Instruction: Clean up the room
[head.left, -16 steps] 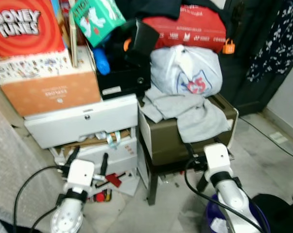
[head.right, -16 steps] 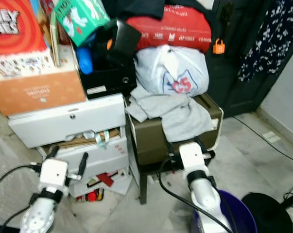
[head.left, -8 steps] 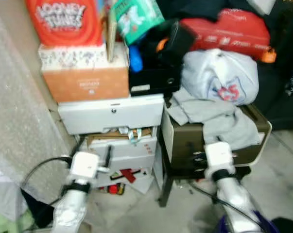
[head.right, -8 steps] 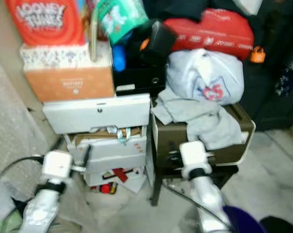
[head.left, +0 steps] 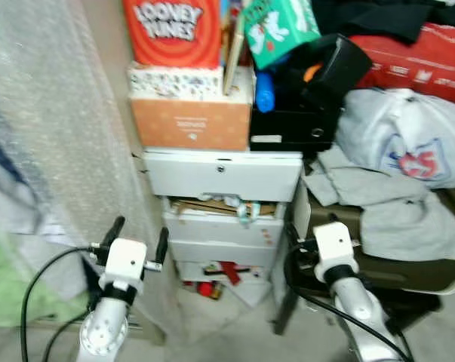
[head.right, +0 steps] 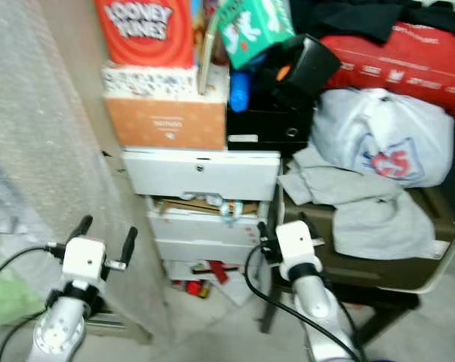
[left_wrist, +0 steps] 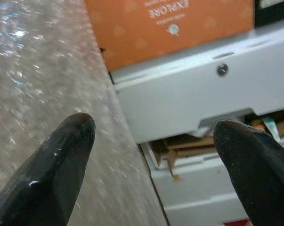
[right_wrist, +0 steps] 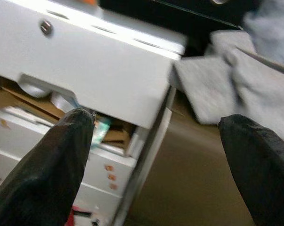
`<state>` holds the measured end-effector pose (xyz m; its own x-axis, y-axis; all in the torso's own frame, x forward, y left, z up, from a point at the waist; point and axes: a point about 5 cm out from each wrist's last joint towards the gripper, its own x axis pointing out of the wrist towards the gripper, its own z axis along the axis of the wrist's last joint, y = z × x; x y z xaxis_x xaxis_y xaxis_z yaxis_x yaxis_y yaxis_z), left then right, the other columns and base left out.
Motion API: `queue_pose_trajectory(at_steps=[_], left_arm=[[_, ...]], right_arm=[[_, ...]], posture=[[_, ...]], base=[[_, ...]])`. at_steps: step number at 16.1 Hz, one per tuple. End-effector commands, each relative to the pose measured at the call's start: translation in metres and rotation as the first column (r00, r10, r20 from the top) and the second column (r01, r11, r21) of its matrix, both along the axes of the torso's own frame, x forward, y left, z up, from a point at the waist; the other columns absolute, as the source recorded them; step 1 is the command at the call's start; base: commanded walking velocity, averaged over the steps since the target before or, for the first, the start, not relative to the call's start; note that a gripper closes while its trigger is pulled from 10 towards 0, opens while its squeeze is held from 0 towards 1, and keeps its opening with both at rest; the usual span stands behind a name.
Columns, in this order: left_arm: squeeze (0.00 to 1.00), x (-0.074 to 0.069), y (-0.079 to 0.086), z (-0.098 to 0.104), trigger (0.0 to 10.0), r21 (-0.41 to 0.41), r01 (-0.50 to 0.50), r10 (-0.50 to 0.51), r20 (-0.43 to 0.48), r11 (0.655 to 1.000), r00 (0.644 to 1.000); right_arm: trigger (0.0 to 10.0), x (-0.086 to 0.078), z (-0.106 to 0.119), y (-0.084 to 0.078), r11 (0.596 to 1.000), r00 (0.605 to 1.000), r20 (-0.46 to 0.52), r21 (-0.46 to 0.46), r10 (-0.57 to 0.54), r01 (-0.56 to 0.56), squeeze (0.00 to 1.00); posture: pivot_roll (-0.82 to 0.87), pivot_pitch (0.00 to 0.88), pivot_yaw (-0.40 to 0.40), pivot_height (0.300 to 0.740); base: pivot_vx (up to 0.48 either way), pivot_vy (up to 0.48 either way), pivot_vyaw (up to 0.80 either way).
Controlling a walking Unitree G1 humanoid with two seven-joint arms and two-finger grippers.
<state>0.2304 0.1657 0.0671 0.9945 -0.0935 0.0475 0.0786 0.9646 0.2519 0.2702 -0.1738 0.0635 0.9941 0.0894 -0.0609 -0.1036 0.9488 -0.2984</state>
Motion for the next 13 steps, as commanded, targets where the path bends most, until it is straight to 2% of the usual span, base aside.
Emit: queue_pose_trajectory(at_steps=[1, 2, 3, 5, 6, 8, 9, 10, 11, 12, 13], left_arm=[[0.00, -0.002, -0.001, -0.002, 10.0, 0.008, 0.013, -0.013, -0.010, 1.000, 1.000], [0.00, -0.006, 0.004, -0.007, 10.0, 0.024, -0.001, 0.002, -0.024, 1.000, 1.000], [0.00, -0.021, 0.019, -0.021, 10.0, 0.032, -0.033, 0.036, -0.094, 0.999, 0.995], [0.00, -0.027, 0.025, -0.026, 10.0, 0.036, -0.053, 0.057, -0.120, 0.998, 0.991], [0.00, -0.035, 0.034, -0.029, 10.0, 0.048, -0.068, 0.075, -0.141, 0.997, 0.987], [0.00, -0.058, 0.063, -0.041, 10.0, 0.070, -0.160, 0.171, -0.195, 0.985, 0.966], [0.00, -0.065, 0.072, -0.046, 10.0, 0.080, -0.201, 0.214, -0.215, 0.976, 0.953], [0.00, -0.071, 0.081, -0.050, 10.0, 0.085, -0.250, 0.263, -0.238, 0.965, 0.935], [0.00, -0.084, 0.095, -0.060, 10.0, 0.091, -0.325, 0.337, -0.293, 0.941, 0.895], [0.00, -0.091, 0.101, -0.068, 10.0, 0.093, -0.363, 0.372, -0.332, 0.927, 0.867], [0.00, -0.100, 0.111, -0.078, 10.0, 0.113, -0.410, 0.420, -0.383, 0.905, 0.823]], right_arm=[[10.0, -0.004, -0.007, -0.013, 0.998, 0.998, -0.028, -0.046, -0.051, 0.049, 0.00], [10.0, -0.006, -0.012, -0.024, 0.990, 0.995, -0.035, -0.107, -0.096, 0.092, 0.00], [10.0, -0.016, -0.027, -0.047, 0.976, 0.974, -0.100, -0.097, -0.203, 0.194, 0.00], [10.0, -0.021, -0.033, -0.055, 0.967, 0.961, -0.124, -0.099, -0.246, 0.235, 0.00], [10.0, -0.030, -0.042, -0.067, 0.950, 0.942, -0.154, -0.136, -0.300, 0.280, 0.00], [10.0, -0.055, -0.066, -0.092, 0.894, 0.872, -0.220, -0.216, -0.437, 0.393, 0.00], [10.0, -0.063, -0.071, -0.100, 0.871, 0.850, -0.225, -0.248, -0.477, 0.423, 0.00], [10.0, -0.068, -0.072, -0.108, 0.849, 0.830, -0.216, -0.263, -0.514, 0.458, 0.00], [10.0, -0.079, -0.080, -0.117, 0.825, 0.790, -0.253, -0.273, -0.558, 0.495, 0.00], [10.0, -0.083, -0.085, -0.117, 0.824, 0.781, -0.274, -0.285, -0.560, 0.490, 0.00], [10.0, -0.090, -0.092, -0.117, 0.827, 0.772, -0.309, -0.308, -0.555, 0.471, 0.00]], posture=[[-0.06, 0.000, -0.005, 0.740], [-0.06, 0.000, -0.004, 0.740], [-0.05, 0.000, -0.002, 0.740], [-0.05, 0.000, -0.001, 0.740], [-0.04, 0.000, 0.001, 0.740], [-0.03, 0.000, 0.004, 0.740], [-0.03, 0.000, 0.003, 0.740], [-0.02, 0.000, 0.003, 0.740], [-0.02, 0.000, 0.003, 0.740], [-0.02, 0.000, 0.003, 0.740], [-0.02, 0.000, 0.001, 0.740]], base=[[0.000, 0.000, 0.00], [0.000, 0.000, 0.00], [0.000, 0.000, 0.00], [0.000, 0.000, 0.00], [0.000, 0.000, 0.00], [0.000, 0.000, 0.00], [0.000, 0.000, 0.00], [0.000, 0.000, 0.00], [0.000, 0.000, 0.00], [0.000, 0.000, 0.00], [0.000, 0.000, 0.00]])
